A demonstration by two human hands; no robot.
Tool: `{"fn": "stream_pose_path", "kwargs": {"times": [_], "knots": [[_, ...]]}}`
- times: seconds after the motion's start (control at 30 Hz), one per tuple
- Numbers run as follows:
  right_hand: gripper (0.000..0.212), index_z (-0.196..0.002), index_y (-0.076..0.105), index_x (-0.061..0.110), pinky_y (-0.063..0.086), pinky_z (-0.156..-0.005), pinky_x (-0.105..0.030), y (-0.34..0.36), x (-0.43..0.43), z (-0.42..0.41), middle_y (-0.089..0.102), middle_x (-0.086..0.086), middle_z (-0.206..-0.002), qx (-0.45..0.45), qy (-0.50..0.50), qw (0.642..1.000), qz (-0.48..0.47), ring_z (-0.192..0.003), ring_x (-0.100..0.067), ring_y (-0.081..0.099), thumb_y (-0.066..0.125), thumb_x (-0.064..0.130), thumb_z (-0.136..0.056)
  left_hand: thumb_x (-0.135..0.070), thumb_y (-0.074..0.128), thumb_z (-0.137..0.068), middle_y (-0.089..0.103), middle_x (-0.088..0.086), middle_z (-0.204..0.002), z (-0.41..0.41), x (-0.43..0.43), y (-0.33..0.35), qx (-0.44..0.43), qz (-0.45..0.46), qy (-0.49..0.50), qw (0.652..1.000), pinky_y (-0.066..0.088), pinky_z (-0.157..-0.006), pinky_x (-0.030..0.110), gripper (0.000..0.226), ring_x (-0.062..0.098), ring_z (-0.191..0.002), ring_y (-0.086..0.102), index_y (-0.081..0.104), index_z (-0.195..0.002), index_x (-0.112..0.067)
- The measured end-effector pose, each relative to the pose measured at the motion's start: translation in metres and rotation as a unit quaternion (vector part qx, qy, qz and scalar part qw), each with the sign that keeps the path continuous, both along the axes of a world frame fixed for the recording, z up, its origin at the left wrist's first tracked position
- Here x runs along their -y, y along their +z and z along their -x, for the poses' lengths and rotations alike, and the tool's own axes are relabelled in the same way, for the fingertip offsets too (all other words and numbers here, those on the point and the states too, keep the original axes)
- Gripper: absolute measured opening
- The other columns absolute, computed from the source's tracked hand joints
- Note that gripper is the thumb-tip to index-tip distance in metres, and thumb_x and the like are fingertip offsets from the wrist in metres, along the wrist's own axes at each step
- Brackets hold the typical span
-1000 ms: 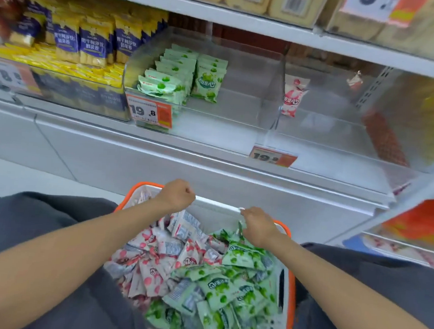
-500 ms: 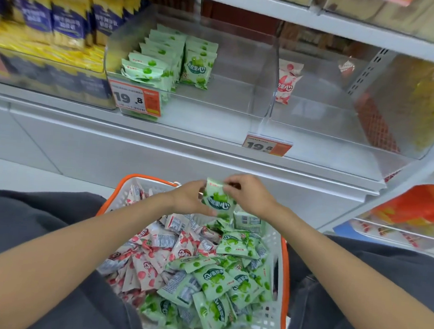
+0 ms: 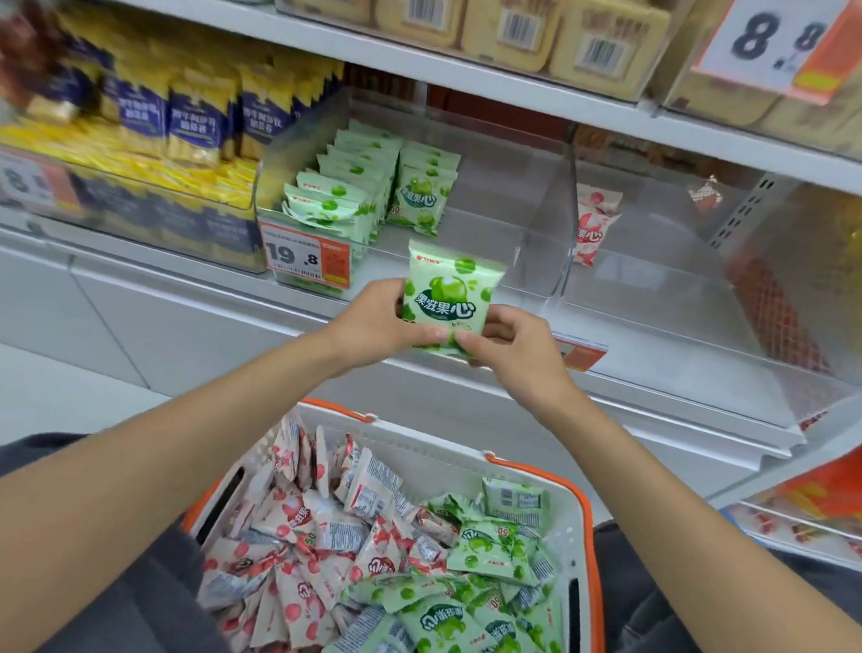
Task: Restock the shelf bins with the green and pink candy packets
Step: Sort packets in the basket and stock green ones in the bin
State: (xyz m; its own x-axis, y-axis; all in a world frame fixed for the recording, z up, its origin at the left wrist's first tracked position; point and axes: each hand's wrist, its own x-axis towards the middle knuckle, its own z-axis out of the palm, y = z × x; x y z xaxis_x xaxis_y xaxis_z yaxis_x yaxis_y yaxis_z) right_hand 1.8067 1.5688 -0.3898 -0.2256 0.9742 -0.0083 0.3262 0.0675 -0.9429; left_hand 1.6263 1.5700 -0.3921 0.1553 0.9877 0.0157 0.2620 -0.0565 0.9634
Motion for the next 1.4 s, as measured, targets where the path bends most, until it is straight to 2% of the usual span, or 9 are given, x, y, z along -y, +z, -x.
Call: {"fn": "stream_pose_path", "kwargs": {"times": [0.13,0.3,0.4,0.47,0.57,0.8,1.03,1.2,1.4], "knots": [[0.015,-0.101,0.065,0.007,0.055,-0.068,-0.023,0.044,-0.045,0.020,0.069,-0.003,-0.085,-0.049,-0.028,0.998,-0.012,-0.071,-0.011,0.064,0.069,0.005,-0.087,-0.028,0.077,-0.083,0.070,-0.013,-0.095,0.023,-0.037,0.049,-0.050,-0.129,0.075,0.987,0.054,-0.074,0.014,0.023,0.000,-0.084,0.067,0.065,-0.102,-0.021],[0.022,-0.100,0.066,0.001,0.053,-0.071,-0.029,0.045,-0.140,0.049,0.066,-0.011,-0.098,-0.002,-0.131,0.991,0.022,-0.075,-0.015,0.060,0.075,0.008,-0.082,-0.044,0.052,-0.097,0.067,-0.003,-0.102,0.061,-0.104,0.052,-0.322,-0.222,0.219,0.894,0.051,-0.084,0.038,0.032,0.019,-0.097,0.061,0.062,-0.110,-0.017],[0.049,-0.126,0.056,0.001,0.050,-0.091,-0.029,0.024,-0.189,0.070,0.061,-0.010,-0.125,0.075,-0.142,0.983,0.089,-0.109,-0.022,0.061,0.075,0.018,-0.084,-0.042,0.051,-0.097,0.067,0.007,-0.114,0.074,-0.126,0.029,-0.416,-0.183,0.214,0.865,0.049,-0.090,0.046,0.038,0.029,-0.107,0.059,0.061,-0.120,-0.013],[0.055,-0.128,0.051,0.002,0.049,-0.099,-0.033,0.007,-0.213,0.083,0.059,-0.010,-0.131,0.151,-0.132,0.974,0.107,-0.117,-0.025,0.058,0.075,0.026,-0.084,-0.043,0.053,-0.096,0.066,0.009,-0.118,0.079,-0.130,0.017,-0.408,-0.166,0.215,0.872,0.048,-0.093,0.046,0.042,0.030,-0.111,0.057,0.061,-0.122,-0.011],[0.049,-0.119,0.055,0.000,0.055,-0.092,-0.038,-0.004,-0.232,0.100,0.064,-0.013,-0.118,0.227,-0.139,0.961,0.080,-0.106,-0.026,0.065,0.076,0.025,-0.082,-0.043,0.054,-0.096,0.066,0.007,-0.118,0.081,-0.132,0.009,-0.381,-0.180,0.226,0.878,0.050,-0.092,0.044,0.041,0.028,-0.112,0.056,0.062,-0.120,-0.012],[0.050,-0.119,0.056,0.007,0.050,-0.085,-0.027,-0.011,-0.245,0.115,0.062,-0.009,-0.125,0.265,-0.147,0.952,0.033,-0.113,-0.025,0.061,0.079,0.022,-0.078,-0.046,0.053,-0.095,0.067,0.002,-0.112,0.079,-0.128,0.008,-0.366,-0.197,0.247,0.875,0.051,-0.086,0.041,0.038,0.024,-0.105,0.059,0.064,-0.115,-0.016],[0.056,-0.131,0.043,0.008,0.044,-0.088,-0.031,-0.014,-0.244,0.112,0.056,-0.010,-0.133,0.308,-0.140,0.939,-0.052,-0.122,-0.028,0.053,0.071,0.027,-0.087,-0.047,0.051,-0.096,0.067,0.003,-0.112,0.077,-0.128,0.010,-0.371,-0.204,0.247,0.871,0.051,-0.085,0.043,0.037,0.024,-0.103,0.060,0.064,-0.114,-0.016],[0.056,-0.137,0.042,0.006,0.043,-0.090,-0.031,-0.019,-0.240,0.110,0.051,-0.012,-0.140,0.327,-0.101,0.939,-0.025,-0.126,-0.029,0.051,0.061,0.035,-0.093,-0.047,0.049,-0.097,0.067,0.003,-0.110,0.076,-0.126,0.011,-0.378,-0.201,0.244,0.870,0.052,-0.082,0.043,0.037,0.024,-0.100,0.061,0.066,-0.111,-0.017],[0.065,-0.135,0.044,0.005,0.039,-0.078,-0.026,-0.010,-0.230,0.103,0.053,-0.010,-0.136,0.275,-0.116,0.954,0.034,-0.123,-0.027,0.053,0.070,0.039,-0.087,-0.044,0.050,-0.098,0.067,0.001,-0.111,0.075,-0.124,0.012,-0.367,-0.198,0.250,0.874,0.053,-0.080,0.042,0.035,0.023,-0.096,0.062,0.066,-0.111,-0.017]]}}
